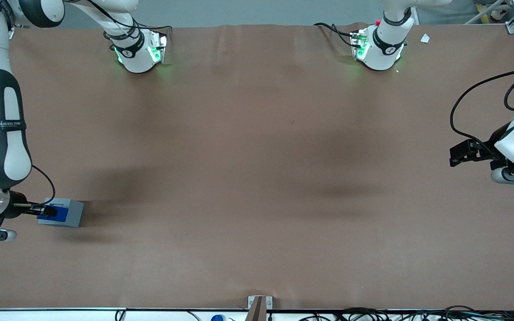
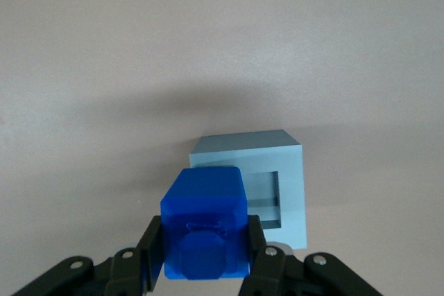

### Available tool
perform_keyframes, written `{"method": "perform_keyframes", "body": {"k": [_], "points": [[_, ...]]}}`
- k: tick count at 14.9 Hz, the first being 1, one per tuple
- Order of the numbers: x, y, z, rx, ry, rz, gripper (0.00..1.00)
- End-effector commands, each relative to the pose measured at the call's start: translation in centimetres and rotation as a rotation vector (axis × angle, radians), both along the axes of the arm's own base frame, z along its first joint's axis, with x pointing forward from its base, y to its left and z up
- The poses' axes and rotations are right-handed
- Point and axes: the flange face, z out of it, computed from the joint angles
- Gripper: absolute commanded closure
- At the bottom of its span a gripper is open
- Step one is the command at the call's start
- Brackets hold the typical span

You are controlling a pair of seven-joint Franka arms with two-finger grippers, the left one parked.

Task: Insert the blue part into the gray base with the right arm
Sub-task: 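Carry the blue block over the gray base's opening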

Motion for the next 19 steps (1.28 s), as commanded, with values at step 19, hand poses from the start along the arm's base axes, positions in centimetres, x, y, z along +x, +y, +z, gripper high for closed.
{"method": "perform_keyframes", "body": {"k": [19], "points": [[-0.7, -3.0, -0.8, 0.001, 0.009, 0.090, 1.00]]}}
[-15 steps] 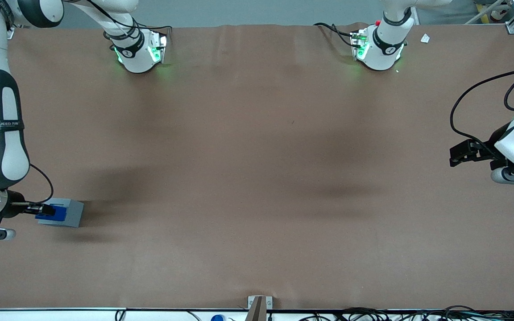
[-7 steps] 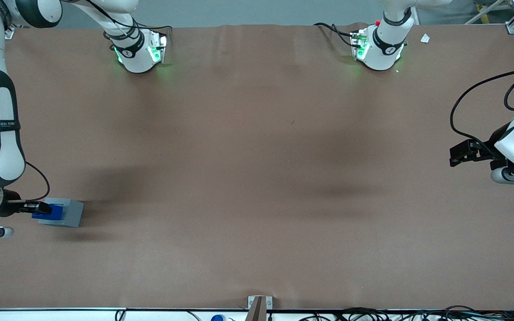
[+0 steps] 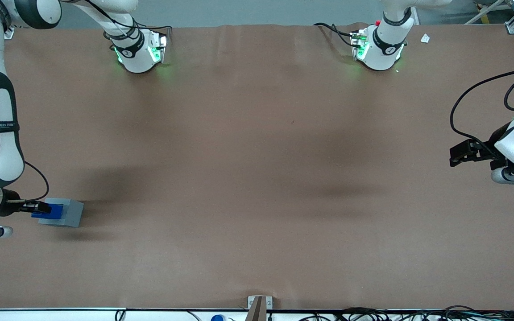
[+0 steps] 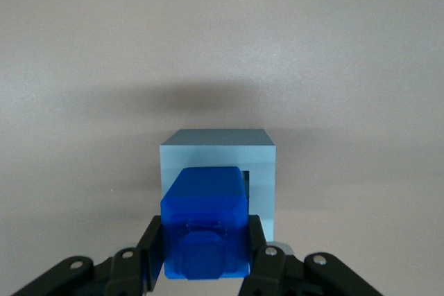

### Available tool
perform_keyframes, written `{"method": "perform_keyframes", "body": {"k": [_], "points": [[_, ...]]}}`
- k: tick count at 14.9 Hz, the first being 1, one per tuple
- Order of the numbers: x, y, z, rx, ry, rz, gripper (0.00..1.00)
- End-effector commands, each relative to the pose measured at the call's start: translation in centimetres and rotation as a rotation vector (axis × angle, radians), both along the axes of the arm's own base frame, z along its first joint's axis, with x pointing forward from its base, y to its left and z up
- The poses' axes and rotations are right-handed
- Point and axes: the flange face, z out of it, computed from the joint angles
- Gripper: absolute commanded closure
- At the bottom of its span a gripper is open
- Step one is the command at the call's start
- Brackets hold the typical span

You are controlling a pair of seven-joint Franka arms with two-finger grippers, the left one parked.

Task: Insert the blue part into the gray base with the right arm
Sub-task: 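Carry the blue block over the gray base's opening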

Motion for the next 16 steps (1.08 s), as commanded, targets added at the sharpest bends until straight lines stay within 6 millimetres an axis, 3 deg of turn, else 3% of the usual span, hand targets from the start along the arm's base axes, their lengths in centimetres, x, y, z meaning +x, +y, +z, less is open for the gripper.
{"method": "perform_keyframes", "body": {"k": [1, 8, 16], "points": [[-0.2, -0.9, -0.5, 0.002, 0.004, 0.006, 1.00], [0.2, -0.8, -2.0, -0.002, -0.007, 0.002, 1.00], [0.1, -0.3, -2.5, 0.000, 0.005, -0.030, 1.00]]}}
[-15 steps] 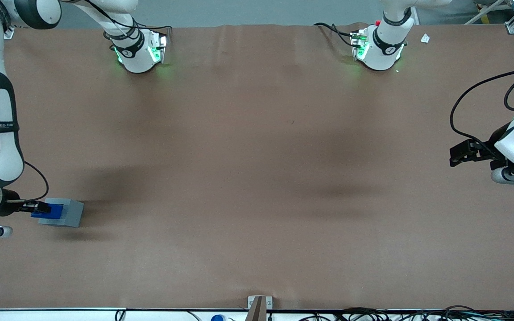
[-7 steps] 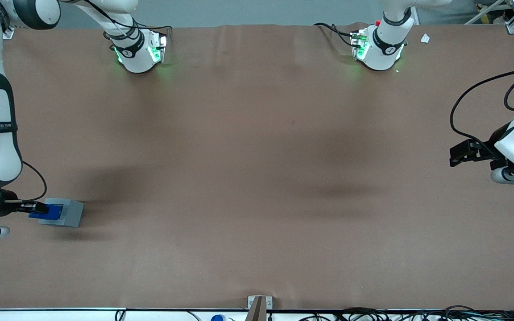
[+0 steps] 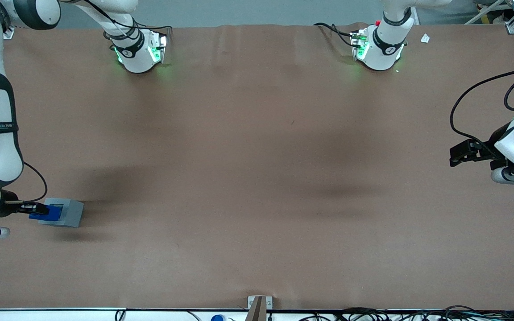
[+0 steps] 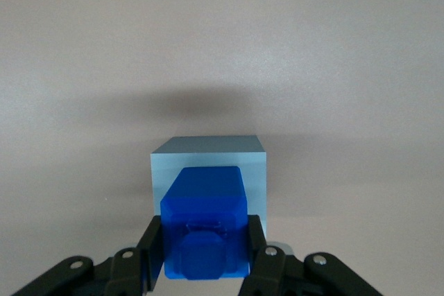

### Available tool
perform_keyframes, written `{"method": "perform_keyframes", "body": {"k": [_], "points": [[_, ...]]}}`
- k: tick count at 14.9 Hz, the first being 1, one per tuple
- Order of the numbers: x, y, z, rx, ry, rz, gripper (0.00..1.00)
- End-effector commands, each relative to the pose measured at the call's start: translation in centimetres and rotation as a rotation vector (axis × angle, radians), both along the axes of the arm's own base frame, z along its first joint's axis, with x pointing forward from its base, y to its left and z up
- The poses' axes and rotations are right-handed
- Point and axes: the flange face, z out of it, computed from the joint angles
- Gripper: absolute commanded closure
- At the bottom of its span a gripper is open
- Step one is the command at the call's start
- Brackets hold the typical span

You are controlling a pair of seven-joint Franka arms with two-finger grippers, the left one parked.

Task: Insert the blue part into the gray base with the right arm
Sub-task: 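Carry the blue block over the gray base's opening, then lower the blue block into the gray base's opening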

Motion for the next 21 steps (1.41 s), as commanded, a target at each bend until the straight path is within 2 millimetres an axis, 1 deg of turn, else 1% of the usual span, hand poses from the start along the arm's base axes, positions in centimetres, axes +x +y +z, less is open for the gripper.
{"method": "perform_keyframes", "body": {"k": [1, 4, 7, 10, 15, 17, 21], "points": [[-0.2, 0.0, -2.5, 0.008, 0.030, -0.018, 1.00], [-0.4, -0.1, -2.4, 0.010, 0.036, -0.030, 1.00], [-0.3, -0.1, -1.8, 0.005, 0.030, -0.032, 1.00], [-0.4, 0.1, -1.5, 0.008, 0.042, -0.028, 1.00], [-0.4, 0.0, -1.2, 0.006, 0.037, -0.029, 1.00], [-0.5, 0.2, -0.5, 0.007, 0.042, -0.027, 1.00], [-0.5, 0.2, -0.3, 0.007, 0.042, -0.027, 1.00]]}}
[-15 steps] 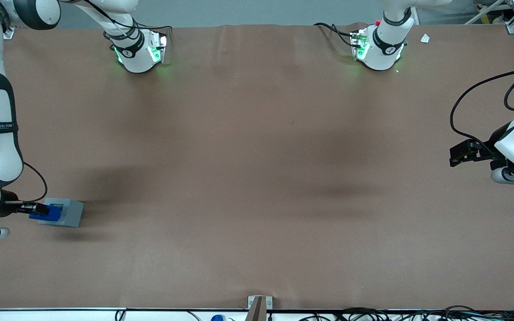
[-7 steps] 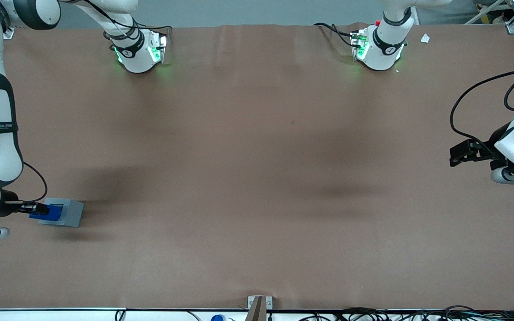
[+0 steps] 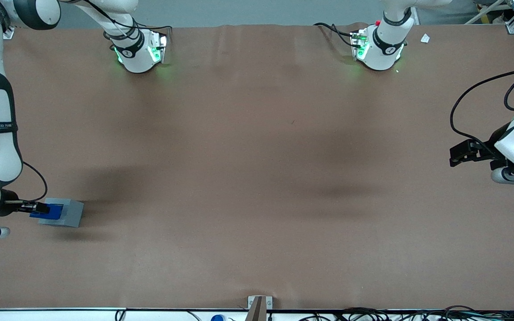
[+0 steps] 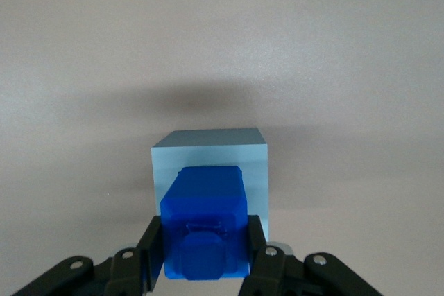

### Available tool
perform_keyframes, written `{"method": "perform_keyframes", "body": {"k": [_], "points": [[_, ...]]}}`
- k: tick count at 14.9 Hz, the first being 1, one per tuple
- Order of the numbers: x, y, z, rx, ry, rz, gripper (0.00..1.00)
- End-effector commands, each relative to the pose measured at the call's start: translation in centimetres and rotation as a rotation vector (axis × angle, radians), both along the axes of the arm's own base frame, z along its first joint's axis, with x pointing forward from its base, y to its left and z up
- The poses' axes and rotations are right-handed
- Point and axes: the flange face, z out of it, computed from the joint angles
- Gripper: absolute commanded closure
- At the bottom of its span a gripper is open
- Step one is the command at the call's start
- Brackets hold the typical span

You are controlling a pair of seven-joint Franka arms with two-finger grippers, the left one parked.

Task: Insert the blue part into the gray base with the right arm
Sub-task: 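Lower the blue block into the gray base's opening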

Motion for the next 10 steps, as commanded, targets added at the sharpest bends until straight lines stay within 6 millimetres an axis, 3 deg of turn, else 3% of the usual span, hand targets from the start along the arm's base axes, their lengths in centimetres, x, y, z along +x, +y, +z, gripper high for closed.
{"method": "perform_keyframes", "body": {"k": [1, 10], "points": [[-0.34, 0.22, -0.36, 0.000, 0.023, -0.009, 1.00], [-0.79, -0.18, 0.06, -0.004, 0.046, -0.009, 1.00]]}}
